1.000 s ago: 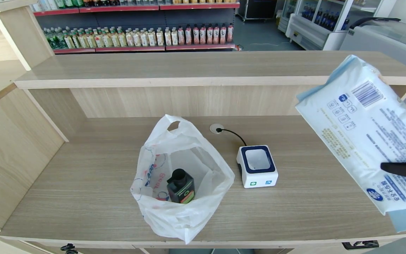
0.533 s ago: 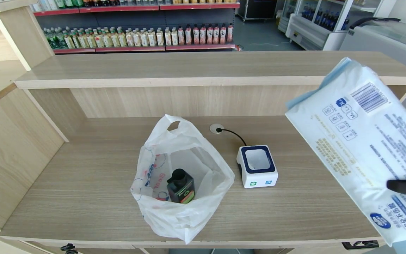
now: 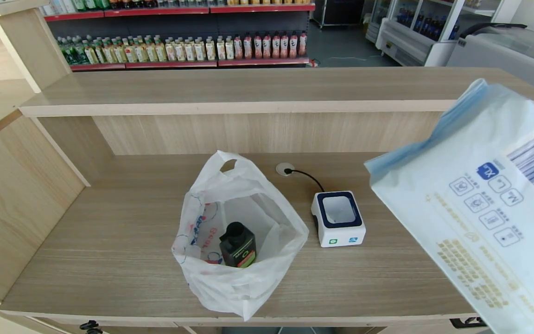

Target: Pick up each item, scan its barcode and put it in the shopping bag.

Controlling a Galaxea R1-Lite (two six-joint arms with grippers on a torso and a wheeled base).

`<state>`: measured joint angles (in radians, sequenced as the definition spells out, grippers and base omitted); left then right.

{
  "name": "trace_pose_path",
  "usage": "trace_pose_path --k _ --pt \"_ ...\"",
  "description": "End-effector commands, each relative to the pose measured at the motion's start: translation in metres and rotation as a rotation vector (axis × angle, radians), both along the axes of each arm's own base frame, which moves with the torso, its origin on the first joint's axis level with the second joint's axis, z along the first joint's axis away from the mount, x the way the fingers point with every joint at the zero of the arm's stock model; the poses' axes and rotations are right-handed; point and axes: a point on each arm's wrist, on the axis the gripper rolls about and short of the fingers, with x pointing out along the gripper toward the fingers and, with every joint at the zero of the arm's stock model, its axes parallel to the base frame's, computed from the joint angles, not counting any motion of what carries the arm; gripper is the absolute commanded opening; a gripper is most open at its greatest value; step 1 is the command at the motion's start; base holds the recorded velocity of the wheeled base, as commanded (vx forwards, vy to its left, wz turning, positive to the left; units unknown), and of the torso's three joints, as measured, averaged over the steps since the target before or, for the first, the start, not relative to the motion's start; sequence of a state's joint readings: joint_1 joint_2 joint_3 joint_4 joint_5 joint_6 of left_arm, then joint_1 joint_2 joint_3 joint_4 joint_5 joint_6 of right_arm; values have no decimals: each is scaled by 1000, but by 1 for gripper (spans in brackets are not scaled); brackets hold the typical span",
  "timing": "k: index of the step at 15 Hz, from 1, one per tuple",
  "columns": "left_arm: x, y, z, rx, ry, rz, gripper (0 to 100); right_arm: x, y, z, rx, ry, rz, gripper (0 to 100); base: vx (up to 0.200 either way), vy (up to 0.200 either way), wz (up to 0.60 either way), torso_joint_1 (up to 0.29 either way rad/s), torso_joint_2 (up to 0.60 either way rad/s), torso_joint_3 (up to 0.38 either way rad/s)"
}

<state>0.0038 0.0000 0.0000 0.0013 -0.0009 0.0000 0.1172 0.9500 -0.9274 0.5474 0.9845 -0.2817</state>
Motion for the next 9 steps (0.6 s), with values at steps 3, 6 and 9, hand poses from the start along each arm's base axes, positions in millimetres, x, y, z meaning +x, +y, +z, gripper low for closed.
trace_pose_path --k 3,6,9 --pt "0 0 0 0 0 0 100 -37 -4 6 -2 -35 10 0 0 0 0 0 0 0" --pt "0 0 0 0 0 2 100 -54 -7 5 -16 -63 7 0 0 0 0 0 0 0" --pt "0 0 0 0 0 0 100 -63 -8 3 -18 -79 -1 0 0 0 0 0 0 0"
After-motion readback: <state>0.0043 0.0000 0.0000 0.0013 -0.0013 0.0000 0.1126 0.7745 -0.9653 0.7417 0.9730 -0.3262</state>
